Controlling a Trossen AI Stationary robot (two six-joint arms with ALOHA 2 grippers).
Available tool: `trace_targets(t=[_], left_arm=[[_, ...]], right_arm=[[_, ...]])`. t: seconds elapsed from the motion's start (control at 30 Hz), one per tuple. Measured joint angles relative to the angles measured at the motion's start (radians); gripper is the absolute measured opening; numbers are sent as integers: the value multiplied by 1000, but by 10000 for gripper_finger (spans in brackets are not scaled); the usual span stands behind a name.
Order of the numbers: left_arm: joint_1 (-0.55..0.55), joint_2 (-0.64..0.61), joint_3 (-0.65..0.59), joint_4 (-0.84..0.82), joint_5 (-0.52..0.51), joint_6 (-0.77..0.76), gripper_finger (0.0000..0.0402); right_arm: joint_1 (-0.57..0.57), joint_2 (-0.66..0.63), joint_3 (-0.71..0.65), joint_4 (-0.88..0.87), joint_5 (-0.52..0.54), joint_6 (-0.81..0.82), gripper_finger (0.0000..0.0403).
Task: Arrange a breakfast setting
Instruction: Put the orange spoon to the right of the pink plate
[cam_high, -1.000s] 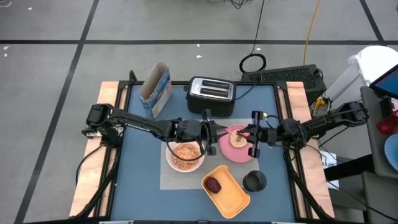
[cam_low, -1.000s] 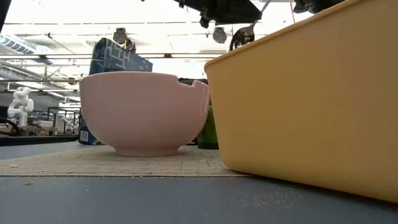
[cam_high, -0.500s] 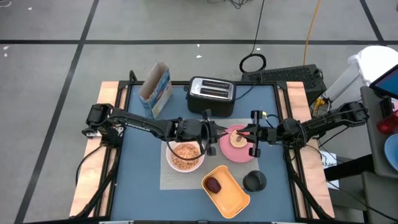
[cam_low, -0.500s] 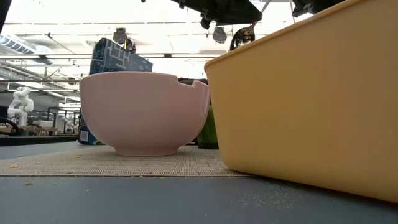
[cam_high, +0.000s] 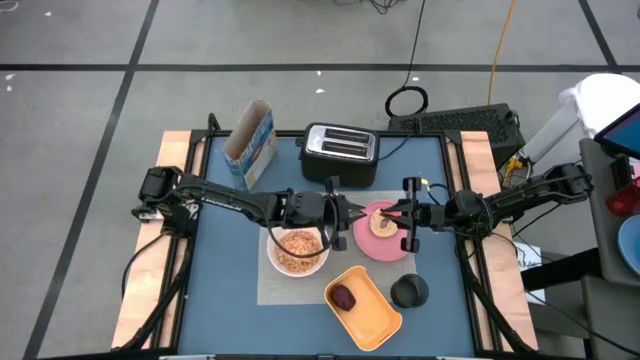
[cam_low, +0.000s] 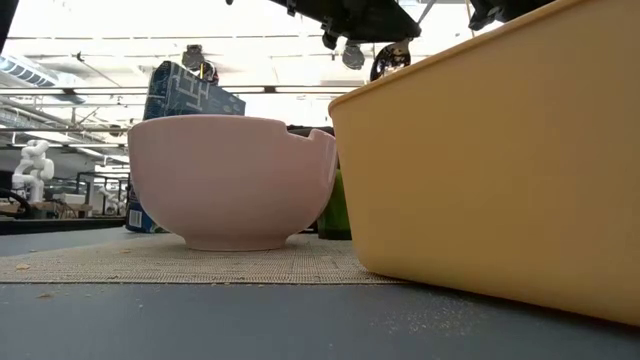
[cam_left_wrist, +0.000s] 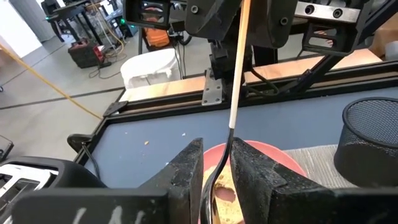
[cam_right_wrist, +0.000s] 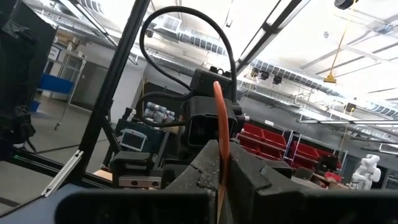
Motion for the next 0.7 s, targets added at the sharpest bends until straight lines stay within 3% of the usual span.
trace_targets(t=[0.3,0.7], left_arm=[[-1,0,0,-1,9,-4,12],[-1,0,0,-1,19,-10,9]], right_arm=[[0,0,0,0,5,5,6],[0,0,1,0,5,-2,17]])
